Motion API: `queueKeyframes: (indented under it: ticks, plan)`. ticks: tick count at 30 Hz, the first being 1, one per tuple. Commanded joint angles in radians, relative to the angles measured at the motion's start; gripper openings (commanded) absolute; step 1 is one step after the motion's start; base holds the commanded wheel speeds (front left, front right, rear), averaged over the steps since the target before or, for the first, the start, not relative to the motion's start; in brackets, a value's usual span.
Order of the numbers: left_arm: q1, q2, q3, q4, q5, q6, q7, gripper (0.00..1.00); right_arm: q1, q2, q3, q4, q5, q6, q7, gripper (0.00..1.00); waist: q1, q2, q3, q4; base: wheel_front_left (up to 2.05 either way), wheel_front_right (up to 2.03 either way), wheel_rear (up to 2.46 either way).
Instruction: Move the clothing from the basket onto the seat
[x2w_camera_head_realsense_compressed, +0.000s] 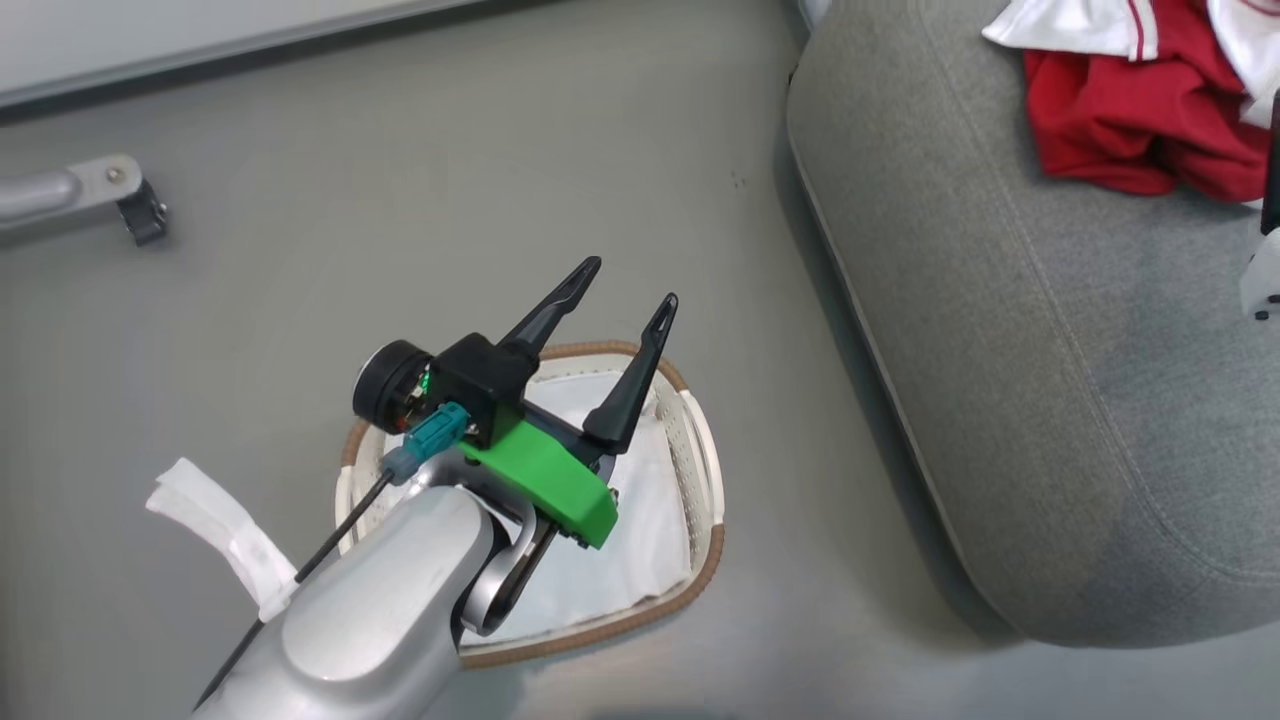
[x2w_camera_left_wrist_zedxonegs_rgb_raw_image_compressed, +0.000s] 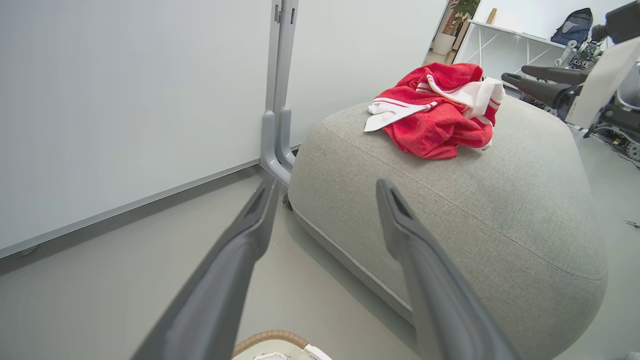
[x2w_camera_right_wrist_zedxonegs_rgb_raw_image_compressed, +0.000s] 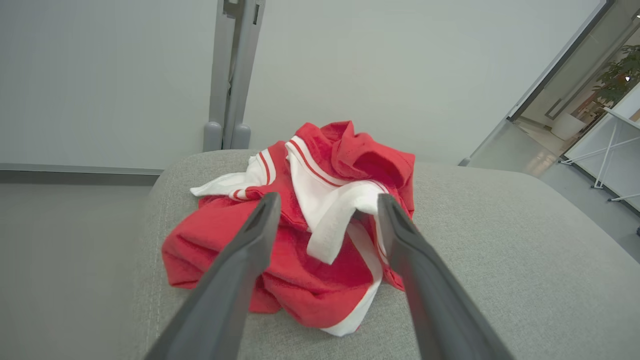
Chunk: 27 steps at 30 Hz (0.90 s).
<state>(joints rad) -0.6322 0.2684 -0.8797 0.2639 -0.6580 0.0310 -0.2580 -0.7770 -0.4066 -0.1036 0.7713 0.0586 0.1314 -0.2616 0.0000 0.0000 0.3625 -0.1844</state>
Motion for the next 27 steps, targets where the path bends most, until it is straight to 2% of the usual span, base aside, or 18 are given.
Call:
queueKeyframes:
  ticks: [1,10,19,27]
  plan:
    - [0.023,0.0,0.013,0.011,0.003,0.005,-0.008,1.0,0.02,0.004,0.01,-0.017,0.001,-0.001,-0.003,1.0,0.0,0.0,-0.061,0.031,0.0,0.0,0.0]
    - [0.142,-0.034,0.156,0.032,0.038,0.018,-0.006,1.0,0.06,0.067,0.075,-0.096,0.021,-0.001,0.004,1.0,0.0,0.0,-0.155,0.109,0.0,0.0,0.0]
    - [0.285,-0.071,0.327,0.052,0.094,0.013,-0.006,1.0,0.154,0.176,0.129,-0.153,0.022,-0.001,-0.001,1.0,0.0,0.0,-0.228,0.172,0.0,0.0,0.0]
    - [0.413,-0.096,0.477,0.032,0.156,0.021,-0.006,1.0,0.303,0.279,0.103,-0.228,0.003,-0.001,-0.004,1.0,0.0,0.0,-0.29,0.203,0.0,0.0,0.0]
